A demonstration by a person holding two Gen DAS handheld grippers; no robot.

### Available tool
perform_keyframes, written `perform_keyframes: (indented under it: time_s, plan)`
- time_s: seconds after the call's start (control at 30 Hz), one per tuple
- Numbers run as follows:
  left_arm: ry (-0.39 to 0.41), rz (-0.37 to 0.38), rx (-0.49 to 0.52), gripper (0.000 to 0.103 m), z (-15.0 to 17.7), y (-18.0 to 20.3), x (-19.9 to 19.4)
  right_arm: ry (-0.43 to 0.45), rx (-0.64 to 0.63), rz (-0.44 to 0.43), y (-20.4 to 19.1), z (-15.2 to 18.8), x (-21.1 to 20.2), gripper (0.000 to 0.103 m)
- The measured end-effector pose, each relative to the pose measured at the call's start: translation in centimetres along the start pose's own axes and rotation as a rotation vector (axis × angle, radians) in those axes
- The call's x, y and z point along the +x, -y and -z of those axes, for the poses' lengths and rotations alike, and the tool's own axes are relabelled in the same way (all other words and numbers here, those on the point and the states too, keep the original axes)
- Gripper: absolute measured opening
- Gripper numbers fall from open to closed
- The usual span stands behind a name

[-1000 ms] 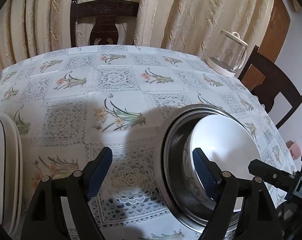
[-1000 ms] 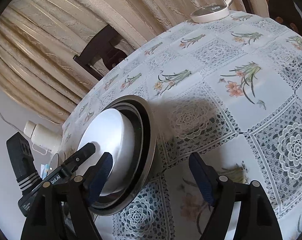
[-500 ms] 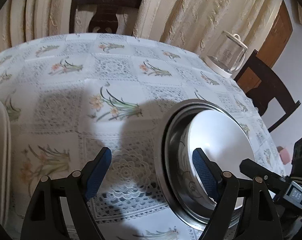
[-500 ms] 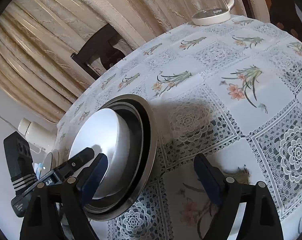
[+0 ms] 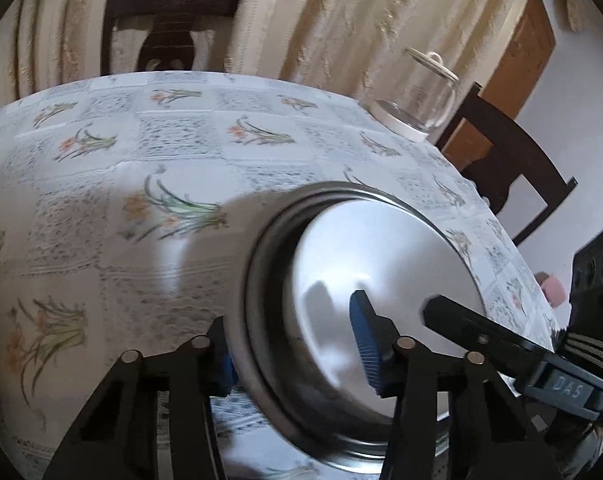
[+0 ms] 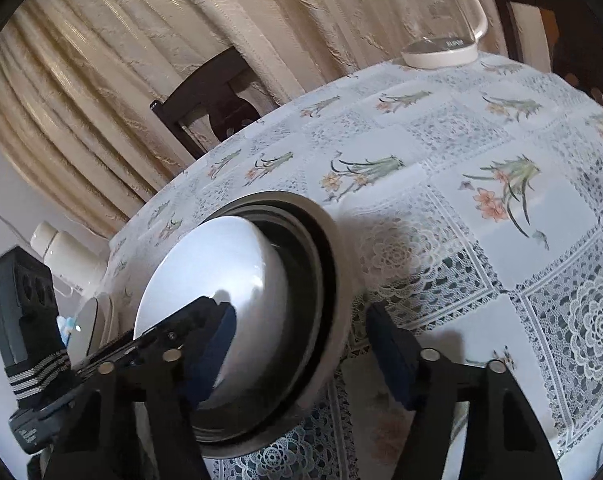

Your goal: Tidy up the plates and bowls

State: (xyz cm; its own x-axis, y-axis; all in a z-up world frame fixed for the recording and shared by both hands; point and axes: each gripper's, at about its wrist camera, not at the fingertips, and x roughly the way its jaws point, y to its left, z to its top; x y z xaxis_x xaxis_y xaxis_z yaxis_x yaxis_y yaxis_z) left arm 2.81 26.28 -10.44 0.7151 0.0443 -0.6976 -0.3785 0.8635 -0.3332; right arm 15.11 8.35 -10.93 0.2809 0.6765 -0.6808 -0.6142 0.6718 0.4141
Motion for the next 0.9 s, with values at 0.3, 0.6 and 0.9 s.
perform_keyframes:
  time_s: [0.3,0.6,0.9]
  plan:
    - [0.017,-0.001,-0.009,0.046,0.1,0.1,-0.3,0.023,-0.086,0.052,-1.2,0.2,0.0,0.053]
    - [0.008,-0.001,-0.029,0.046,0.6,0.4,-0.9,0.017,-0.068,0.052,-1.2,0.4,-0.5,0.051]
    - [0.03,-0.022,-0.047,0.046,0.9,-0.1,-3.3,0.009,-0.078,0.021,-2.8,0.7,-1.3,0.051]
